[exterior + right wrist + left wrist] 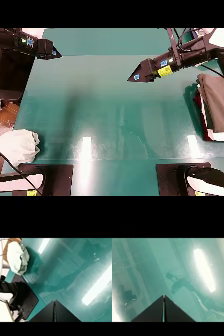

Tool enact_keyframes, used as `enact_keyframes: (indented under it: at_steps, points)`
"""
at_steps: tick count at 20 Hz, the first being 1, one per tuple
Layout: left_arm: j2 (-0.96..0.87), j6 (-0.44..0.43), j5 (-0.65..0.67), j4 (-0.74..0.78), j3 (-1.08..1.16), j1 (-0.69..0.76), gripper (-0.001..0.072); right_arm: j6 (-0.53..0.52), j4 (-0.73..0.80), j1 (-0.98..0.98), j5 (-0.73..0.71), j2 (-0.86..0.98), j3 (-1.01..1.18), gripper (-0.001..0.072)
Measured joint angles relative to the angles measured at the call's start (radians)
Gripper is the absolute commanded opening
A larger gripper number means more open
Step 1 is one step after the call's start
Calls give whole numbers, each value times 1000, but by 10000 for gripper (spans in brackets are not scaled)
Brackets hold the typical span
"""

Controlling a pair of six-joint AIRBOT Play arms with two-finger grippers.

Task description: Fold the shirts.

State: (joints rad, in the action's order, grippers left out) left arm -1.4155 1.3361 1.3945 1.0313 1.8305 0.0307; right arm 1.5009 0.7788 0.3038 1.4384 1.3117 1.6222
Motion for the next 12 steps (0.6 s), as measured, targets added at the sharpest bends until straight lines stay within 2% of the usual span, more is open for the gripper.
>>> enact_keyframes:
  at_steps: [12]
  points:
    - [0, 0, -1, 0, 0, 0, 25, 0, 0, 0, 8, 2, 1, 20]
